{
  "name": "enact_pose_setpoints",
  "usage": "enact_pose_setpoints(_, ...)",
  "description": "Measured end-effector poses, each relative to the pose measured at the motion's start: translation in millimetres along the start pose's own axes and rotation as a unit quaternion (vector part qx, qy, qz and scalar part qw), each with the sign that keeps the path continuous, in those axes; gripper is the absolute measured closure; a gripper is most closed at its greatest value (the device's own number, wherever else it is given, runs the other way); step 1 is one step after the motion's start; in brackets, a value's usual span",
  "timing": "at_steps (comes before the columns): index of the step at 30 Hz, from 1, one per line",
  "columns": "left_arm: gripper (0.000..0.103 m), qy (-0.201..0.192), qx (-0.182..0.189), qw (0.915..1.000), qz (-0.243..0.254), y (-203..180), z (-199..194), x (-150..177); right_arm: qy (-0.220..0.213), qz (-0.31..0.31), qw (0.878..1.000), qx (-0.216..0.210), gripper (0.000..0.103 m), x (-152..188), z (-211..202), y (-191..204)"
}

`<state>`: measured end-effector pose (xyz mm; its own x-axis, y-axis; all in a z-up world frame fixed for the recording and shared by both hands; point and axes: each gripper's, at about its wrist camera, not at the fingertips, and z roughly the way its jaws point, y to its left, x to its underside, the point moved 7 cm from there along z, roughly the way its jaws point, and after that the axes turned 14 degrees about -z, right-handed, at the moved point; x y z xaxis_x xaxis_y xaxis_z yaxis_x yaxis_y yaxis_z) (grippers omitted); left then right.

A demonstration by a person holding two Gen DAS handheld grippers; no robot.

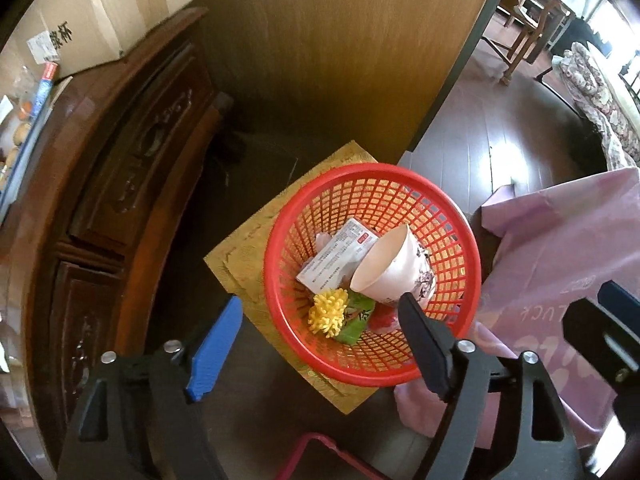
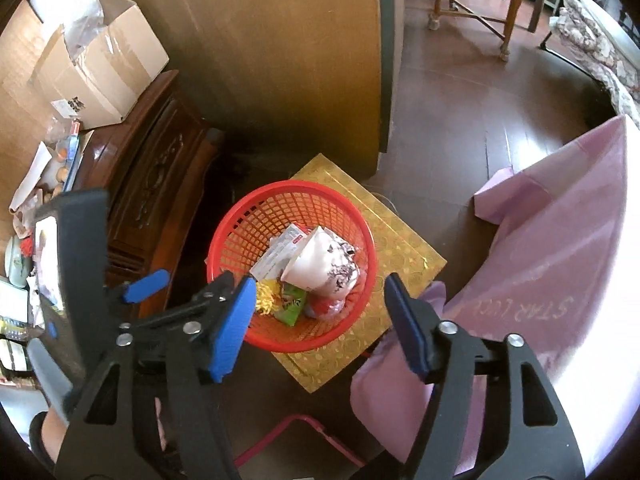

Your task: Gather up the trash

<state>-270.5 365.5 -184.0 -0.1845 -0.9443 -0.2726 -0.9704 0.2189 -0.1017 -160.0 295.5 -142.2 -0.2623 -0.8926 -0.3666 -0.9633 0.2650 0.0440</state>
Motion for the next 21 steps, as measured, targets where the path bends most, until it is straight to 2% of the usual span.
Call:
enact_pose_setpoints(2, 0.019, -0.005, 0.0, 1.0, -0.006, 3, -9, -2, 0.003, 0.003, 1.0, 0.007, 0.029, 2, -1, -2)
enact_pose_setpoints(10, 0.016, -0.03, -0.009, 0.9995, -0.008, 6, -37, -9, 0.011, 0.008, 1.0, 0.007, 0.028, 12, -3, -7)
enact_pose_setpoints(21, 0.016, -0.038, -0.006, 0.9992, -0.004, 3, -53, -10, 0.022, 0.014, 1.0, 0.001, 0.025, 18, -2, -7)
